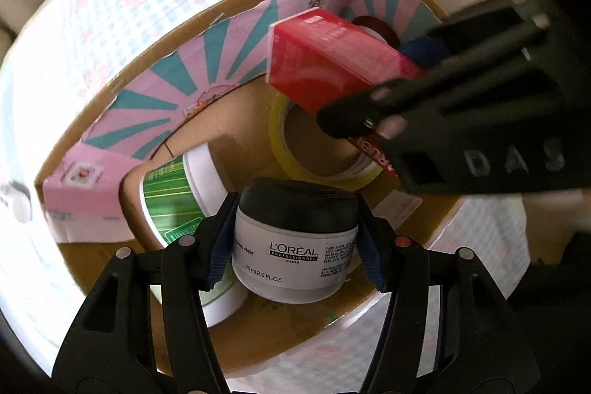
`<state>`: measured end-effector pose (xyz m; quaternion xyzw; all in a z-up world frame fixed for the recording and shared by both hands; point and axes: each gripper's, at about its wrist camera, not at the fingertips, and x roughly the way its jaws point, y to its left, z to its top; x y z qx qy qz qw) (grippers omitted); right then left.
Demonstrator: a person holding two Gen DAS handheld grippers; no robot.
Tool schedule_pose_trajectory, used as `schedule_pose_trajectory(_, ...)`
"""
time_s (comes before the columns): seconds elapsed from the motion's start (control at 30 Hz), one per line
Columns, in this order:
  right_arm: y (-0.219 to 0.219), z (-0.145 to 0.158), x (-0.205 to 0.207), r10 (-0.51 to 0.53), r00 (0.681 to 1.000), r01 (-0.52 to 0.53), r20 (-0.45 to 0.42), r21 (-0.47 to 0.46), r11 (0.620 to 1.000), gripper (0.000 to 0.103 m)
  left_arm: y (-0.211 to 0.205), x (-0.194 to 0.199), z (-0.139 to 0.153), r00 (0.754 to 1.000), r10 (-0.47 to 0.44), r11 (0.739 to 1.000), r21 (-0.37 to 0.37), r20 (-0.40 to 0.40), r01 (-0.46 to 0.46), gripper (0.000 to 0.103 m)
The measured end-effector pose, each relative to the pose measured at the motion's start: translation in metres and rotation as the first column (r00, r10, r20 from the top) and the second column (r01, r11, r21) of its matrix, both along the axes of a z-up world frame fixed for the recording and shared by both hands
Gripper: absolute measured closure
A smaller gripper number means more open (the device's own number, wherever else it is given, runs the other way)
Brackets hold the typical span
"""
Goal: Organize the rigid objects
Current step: 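Lower the L'Oréal jar into the box with the left gripper while the right gripper releases the red box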
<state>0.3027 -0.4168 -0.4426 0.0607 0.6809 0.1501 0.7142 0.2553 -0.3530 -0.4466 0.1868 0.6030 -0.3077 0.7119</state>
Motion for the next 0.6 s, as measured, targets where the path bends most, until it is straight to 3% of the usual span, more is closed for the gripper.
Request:
schedule_pose_trajectory(0.23, 0.004, -0.005, 0.012, 0.024, 1.0, -0.023, -0.008, 0.018, 1.0, 0.063, 0.008, 0.005, 0.008, 1.0, 0.01, 0.999, -0.034, -0.01, -0.01, 0.044)
schedule_pose_trajectory(0.27, 0.002, -0.002, 0.013, 0.015, 1.0, -0.015, 0.005, 0.015, 1.0, 0.061, 0.012, 0.007, 0.013, 1.0, 0.027, 0.998, -0.052, -0.014, -0.028, 0.018)
schedule_pose_trajectory(0.3, 0.001, 0.001, 0.012, 0.004, 1.0, -0.005, 0.022, 0.016, 1.0, 0.045, 0.016, 0.009, 0.017, 0.999, 0.04, 0.997, -0.059, -0.007, -0.04, 0.002)
schedule_pose_trajectory(0.33, -0.003, 0.008, 0.012, -0.017, 0.999, 0.015, 0.052, 0.029, 0.999, 0.015, 0.02, 0.008, 0.023, 0.999, 0.053, 0.996, -0.072, 0.009, -0.052, 0.0)
schedule_pose_trajectory(0.37, -0.006, 0.012, 0.012, -0.032, 0.997, 0.03, 0.07, 0.037, 0.999, 0.0, 0.025, 0.009, 0.027, 0.998, 0.066, 0.994, -0.086, 0.012, -0.065, 0.0)
schedule_pose_trajectory(0.6, -0.018, 0.03, 0.003, -0.086, 0.989, 0.082, 0.118, 0.044, 0.996, 0.0, 0.055, 0.012, 0.033, 0.991, 0.136, 0.986, -0.099, -0.016, -0.137, 0.0)
